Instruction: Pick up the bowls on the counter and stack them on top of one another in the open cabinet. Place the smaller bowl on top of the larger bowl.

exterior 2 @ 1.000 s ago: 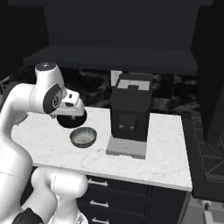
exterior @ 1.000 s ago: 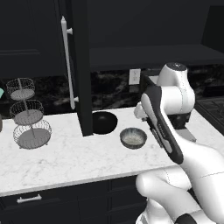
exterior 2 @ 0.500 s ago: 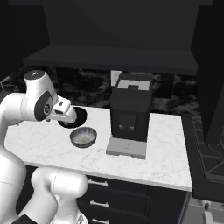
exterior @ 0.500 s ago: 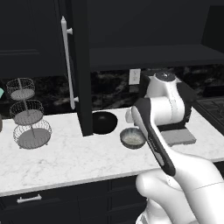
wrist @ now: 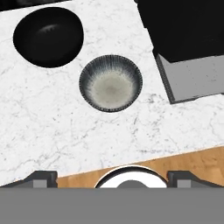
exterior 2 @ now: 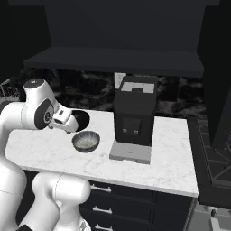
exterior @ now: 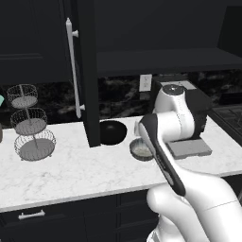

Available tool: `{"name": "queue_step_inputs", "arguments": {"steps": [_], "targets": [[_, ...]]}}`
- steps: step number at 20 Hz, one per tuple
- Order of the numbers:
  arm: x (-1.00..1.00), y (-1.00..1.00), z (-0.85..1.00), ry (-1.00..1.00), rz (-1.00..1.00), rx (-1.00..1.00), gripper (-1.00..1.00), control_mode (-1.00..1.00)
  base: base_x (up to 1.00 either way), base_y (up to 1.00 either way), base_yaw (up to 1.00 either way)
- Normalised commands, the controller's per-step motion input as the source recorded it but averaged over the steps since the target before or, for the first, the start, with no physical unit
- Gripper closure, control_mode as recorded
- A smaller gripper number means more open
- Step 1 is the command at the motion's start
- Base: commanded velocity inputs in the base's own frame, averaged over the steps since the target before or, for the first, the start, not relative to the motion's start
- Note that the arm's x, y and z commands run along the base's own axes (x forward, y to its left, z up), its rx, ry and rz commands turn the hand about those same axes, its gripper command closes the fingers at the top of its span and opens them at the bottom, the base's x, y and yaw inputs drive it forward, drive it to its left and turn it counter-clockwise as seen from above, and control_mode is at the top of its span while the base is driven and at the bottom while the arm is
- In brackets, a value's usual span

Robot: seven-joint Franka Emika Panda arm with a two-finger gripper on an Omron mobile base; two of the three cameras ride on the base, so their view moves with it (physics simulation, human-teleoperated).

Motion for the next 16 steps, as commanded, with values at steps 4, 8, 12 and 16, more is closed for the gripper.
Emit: {"name": "queue_step_inputs", "arguments": {"steps": [4,8,12,16], "targets": [[0.00,-0.04,-0.24,0.00,-0.09,0.03,-1.00,-1.00,0.00,0.00,0.00],[0.00,-0.21,-0.24,0.00,-0.06,0.08,-1.00,-1.00,0.00,0.00,0.00],[0.06,-0.06,-0.25,0.02,-0.07,0.06,-1.00,-1.00,0.00,0.00,0.00],[0.13,-0.04,-0.16,0.01,-0.08,0.01,-1.00,-1.00,0.00,0.00,0.00]]}}
